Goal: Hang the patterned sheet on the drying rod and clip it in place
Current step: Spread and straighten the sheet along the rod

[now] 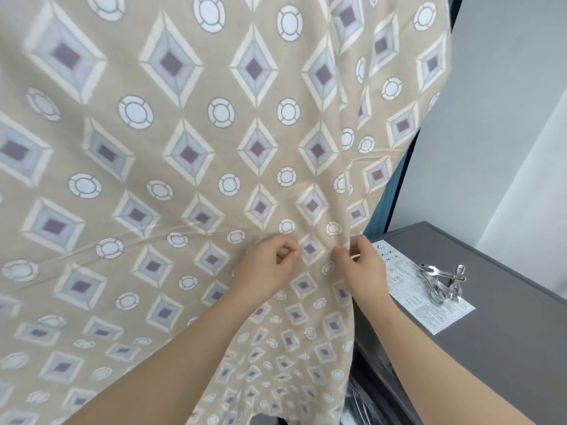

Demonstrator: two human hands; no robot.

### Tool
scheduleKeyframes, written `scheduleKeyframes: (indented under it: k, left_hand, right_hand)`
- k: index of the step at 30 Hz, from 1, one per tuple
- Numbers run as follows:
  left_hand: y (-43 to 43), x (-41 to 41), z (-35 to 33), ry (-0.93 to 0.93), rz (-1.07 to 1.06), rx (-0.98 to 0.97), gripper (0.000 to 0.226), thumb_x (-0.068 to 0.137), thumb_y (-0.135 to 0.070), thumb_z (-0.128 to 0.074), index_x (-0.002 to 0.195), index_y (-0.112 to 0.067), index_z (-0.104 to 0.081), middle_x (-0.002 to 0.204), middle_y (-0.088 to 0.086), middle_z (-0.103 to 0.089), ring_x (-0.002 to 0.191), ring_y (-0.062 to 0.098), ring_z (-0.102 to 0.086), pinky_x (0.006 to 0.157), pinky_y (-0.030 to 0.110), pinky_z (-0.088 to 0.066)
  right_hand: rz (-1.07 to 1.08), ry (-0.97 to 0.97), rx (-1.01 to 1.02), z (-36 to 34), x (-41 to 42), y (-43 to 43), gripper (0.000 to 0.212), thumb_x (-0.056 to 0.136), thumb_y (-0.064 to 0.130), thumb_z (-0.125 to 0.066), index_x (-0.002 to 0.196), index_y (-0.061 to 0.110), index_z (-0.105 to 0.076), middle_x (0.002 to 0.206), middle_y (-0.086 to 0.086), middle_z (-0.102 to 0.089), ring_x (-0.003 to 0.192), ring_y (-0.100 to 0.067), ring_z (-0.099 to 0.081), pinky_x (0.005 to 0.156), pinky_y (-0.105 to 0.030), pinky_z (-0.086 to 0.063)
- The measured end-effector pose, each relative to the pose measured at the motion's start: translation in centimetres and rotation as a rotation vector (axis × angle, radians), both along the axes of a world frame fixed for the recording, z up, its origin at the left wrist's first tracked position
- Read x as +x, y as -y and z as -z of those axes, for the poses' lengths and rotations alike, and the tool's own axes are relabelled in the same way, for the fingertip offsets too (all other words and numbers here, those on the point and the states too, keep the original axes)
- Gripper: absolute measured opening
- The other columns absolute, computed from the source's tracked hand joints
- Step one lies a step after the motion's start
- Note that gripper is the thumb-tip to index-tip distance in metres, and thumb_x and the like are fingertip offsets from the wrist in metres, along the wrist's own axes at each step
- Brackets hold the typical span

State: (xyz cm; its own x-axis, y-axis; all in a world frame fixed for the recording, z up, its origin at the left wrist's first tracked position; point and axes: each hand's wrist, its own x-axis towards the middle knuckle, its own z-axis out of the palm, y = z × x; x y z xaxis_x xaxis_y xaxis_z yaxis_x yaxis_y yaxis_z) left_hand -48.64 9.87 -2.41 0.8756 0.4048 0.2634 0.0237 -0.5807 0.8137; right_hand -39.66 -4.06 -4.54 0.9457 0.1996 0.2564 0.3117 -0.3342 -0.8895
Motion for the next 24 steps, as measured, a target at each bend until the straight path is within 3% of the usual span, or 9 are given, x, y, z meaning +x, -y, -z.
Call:
scheduleKeyframes:
  k: [4, 8, 12, 17, 21, 24]
  left_hand:
    - [-0.3, -0.1, -3.3, 0.11, 0.028, 0.042, 0.022, 0.087, -0.018, -0.06, 0.077, -0.037, -0.055, 0.074, -0.011, -0.065, 0.072, 0.009, -0.064, 0.076, 0.028, -0.051]
    - [-0.5, -0.1, -7.3, 0.209, 0.004, 0.141, 0.018, 0.088, -0.025, -0.059, 0.08, -0.04, -0.053, 0.079, -0.018, -0.064, 0.074, -0.005, -0.059, 0.078, 0.024, -0.048]
    - [-1.7, -0.8, -12.1, 0.282, -0.019, 0.334, 0.006, 0.088, -0.025, -0.058, 0.09, -0.027, -0.063, 0.078, -0.02, -0.061, 0.081, 0.003, -0.06, 0.079, 0.024, -0.047]
    - [-4.6, -1.9, -18.2, 0.35, -0.054, 0.674, 0.012, 0.089, -0.029, -0.055, 0.094, -0.024, -0.065, 0.091, -0.011, -0.064, 0.089, 0.007, -0.055, 0.078, 0.025, -0.041]
    - [-6.4, -1.8, -22.7, 0.476, -0.094, 0.838, 0.013, 0.089, -0.028, -0.054, 0.094, -0.022, -0.065, 0.093, -0.01, -0.063, 0.095, 0.011, -0.054, 0.079, 0.024, -0.038]
    - [-8.0, -1.6, -26.3, 0.566, -0.108, 0.962, 0.03, 0.087, -0.041, -0.043, 0.09, -0.021, -0.065, 0.091, -0.011, -0.062, 0.095, 0.015, -0.053, 0.077, 0.023, -0.035]
  right_hand:
    - [-0.082, 0.059, 0.096, -3.1, -0.7, -1.0, 0.008, 0.09, 0.028, -0.056, 0.082, 0.026, -0.053, 0.082, 0.009, -0.059, 0.075, -0.009, -0.053, 0.068, -0.022, -0.041]
    - [-0.126, 0.142, 0.168, -7.7, -0.9, -2.1, 0.009, 0.091, 0.027, -0.055, 0.082, 0.027, -0.055, 0.077, 0.011, -0.058, 0.069, -0.002, -0.052, 0.063, -0.009, -0.039]
    - [-0.184, 0.28, 0.203, -12.4, -1.1, -3.3, 0.011, 0.092, 0.028, -0.053, 0.082, 0.025, -0.053, 0.075, 0.008, -0.056, 0.069, -0.006, -0.051, 0.066, -0.021, -0.04]
    - [-0.185, 0.427, 0.222, -18.8, -1.8, -5.1, 0.016, 0.092, 0.025, -0.054, 0.076, 0.028, -0.051, 0.073, 0.01, -0.057, 0.068, -0.002, -0.051, 0.065, -0.017, -0.04]
    - [-0.182, 0.525, 0.233, -23.8, -1.9, -6.4, 0.01, 0.091, 0.025, -0.053, 0.084, 0.02, -0.056, 0.073, 0.003, -0.061, 0.071, -0.013, -0.058, 0.069, -0.03, -0.047]
    - [-0.097, 0.648, 0.199, -27.4, -1.6, -7.8, 0.009, 0.091, 0.025, -0.051, 0.086, 0.02, -0.057, 0.085, 0.004, -0.057, 0.077, -0.012, -0.056, 0.073, -0.029, -0.045]
